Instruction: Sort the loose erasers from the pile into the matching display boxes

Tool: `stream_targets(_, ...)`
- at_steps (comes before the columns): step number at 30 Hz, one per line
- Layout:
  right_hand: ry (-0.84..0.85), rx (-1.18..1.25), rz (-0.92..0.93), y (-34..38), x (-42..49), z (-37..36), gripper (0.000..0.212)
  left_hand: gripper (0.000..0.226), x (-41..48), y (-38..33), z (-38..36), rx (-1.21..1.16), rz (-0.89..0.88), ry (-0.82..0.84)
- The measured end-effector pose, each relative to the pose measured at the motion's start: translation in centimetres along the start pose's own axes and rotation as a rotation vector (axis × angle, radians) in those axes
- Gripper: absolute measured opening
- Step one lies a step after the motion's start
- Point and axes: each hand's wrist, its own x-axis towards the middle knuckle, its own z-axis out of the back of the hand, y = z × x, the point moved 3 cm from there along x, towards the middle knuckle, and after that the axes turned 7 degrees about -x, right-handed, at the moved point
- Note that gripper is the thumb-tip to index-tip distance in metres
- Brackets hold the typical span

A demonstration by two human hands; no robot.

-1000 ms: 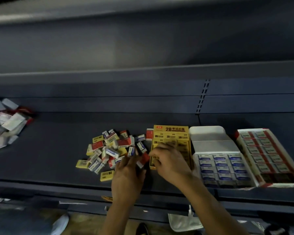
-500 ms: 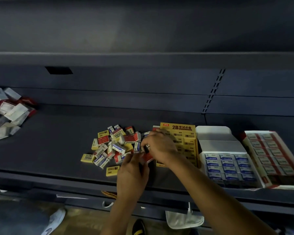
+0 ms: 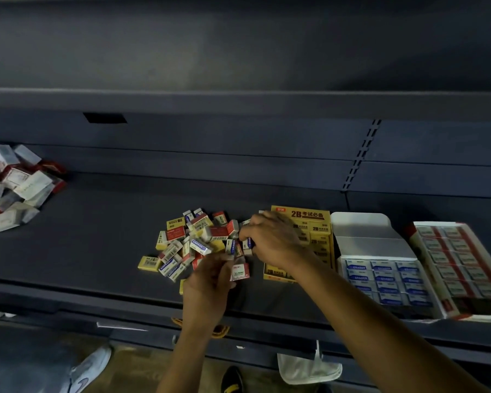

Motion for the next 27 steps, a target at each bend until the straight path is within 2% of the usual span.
stream_targets(4, 0.004, -0.026, 0.061, 0.3, -0.1, 0.5, 0.032, 0.021, 0.1, -0.2, 0.0, 0.044, -0.044, 0.048)
stream_targets(9, 0.028, -0.003, 0.076, -0.1, -0.3, 0.3, 0.029, 0.029, 0.2, -1.2, 0.2, 0.262, -0.114, 0.154)
stream_targets(13, -0.021, 0.067, 0.045, -0.6, -0.7, 1.1, 0.025, 0.027, 0.5, -1.5, 0.6, 0.240, -0.112, 0.152)
stream_targets(20, -0.099, 0.306, -0.136, -3.0, -3.6, 2.0, 0.023, 0.031, 1.1, -3.3, 0.2, 0.166, -0.149, 0.146)
stream_targets(27, -0.158, 0.394, -0.301, -7.1, -7.7, 2.3, 0.021, 0.038, 0.7, -5.2, -2.3, 0.099, -0.154, 0.195)
